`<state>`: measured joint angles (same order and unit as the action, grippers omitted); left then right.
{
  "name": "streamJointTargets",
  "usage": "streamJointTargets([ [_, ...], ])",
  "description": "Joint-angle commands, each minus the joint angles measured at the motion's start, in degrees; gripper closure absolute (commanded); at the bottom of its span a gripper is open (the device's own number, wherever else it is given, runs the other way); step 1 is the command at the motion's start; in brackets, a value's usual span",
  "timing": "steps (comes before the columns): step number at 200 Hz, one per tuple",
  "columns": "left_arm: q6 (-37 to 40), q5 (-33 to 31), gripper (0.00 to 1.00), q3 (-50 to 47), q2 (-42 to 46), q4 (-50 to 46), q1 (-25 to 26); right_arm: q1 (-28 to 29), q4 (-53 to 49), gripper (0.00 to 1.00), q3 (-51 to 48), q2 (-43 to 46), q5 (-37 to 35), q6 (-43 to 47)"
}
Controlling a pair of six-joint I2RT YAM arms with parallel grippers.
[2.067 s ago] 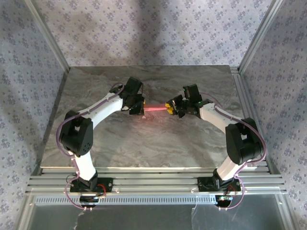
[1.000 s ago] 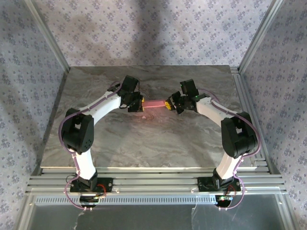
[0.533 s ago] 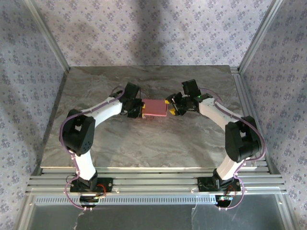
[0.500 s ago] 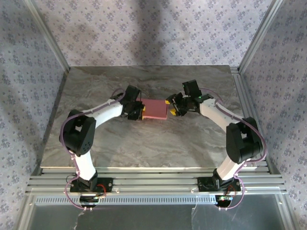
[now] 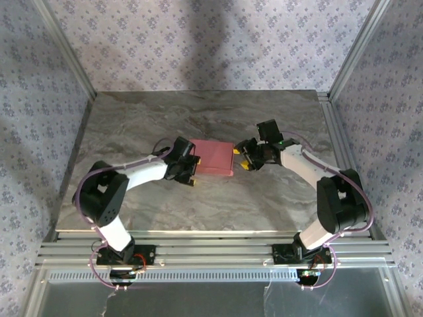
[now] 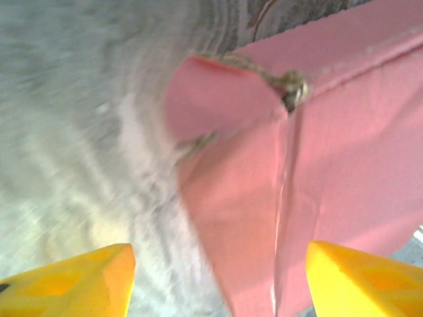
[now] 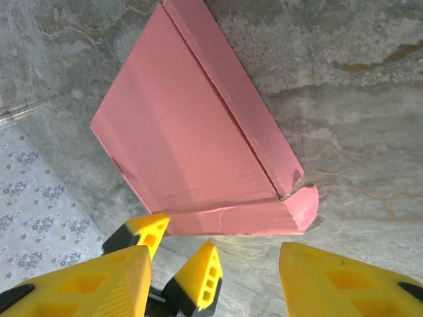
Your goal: Fold the paper box
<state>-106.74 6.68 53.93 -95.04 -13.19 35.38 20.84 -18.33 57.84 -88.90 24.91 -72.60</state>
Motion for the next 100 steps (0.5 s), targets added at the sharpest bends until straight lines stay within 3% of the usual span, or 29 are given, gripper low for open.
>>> streamJointTargets([
  [1, 3.04, 1.2, 0.31, 3.0, 4.71, -10.53, -0.63, -0.12, 2.7, 0.49, -3.72, 1.71, 0.93, -1.72],
  [16, 4.07, 2.91, 0.34, 4.76, 5.68, -14.14, -1.86, 0.03, 4.34, 0.58, -4.89, 1.74, 0.72, -2.35],
  [44, 14.13, 3.62, 0.37, 11.12, 3.73, -21.15, -6.75, 0.17, 2.92, 0.58, -3.42, -0.74, 1.73, -0.18],
  [55, 20.99, 4.11, 0.39, 14.24, 1.62, -24.59, -9.16, 0.33, 1.19, 0.58, -2.12, -1.68, 0.58, 3.72],
  [65, 28.91, 4.27, 0.41, 15.79, 0.16, -22.89, -11.02, 0.58, 0.23, 0.52, -0.45, -2.99, -0.37, 9.4],
  [87, 52.08, 3.29, 0.42, 20.97, -4.25, -25.27, -12.92, 1.03, -8.0, 0.47, 5.21, -7.73, -0.58, 20.22],
  [100, 58.48, 4.68, 0.42, 21.72, -6.52, -25.38, -13.14, 1.58, -9.18, 0.46, 5.88, -8.66, -0.13, 22.34],
])
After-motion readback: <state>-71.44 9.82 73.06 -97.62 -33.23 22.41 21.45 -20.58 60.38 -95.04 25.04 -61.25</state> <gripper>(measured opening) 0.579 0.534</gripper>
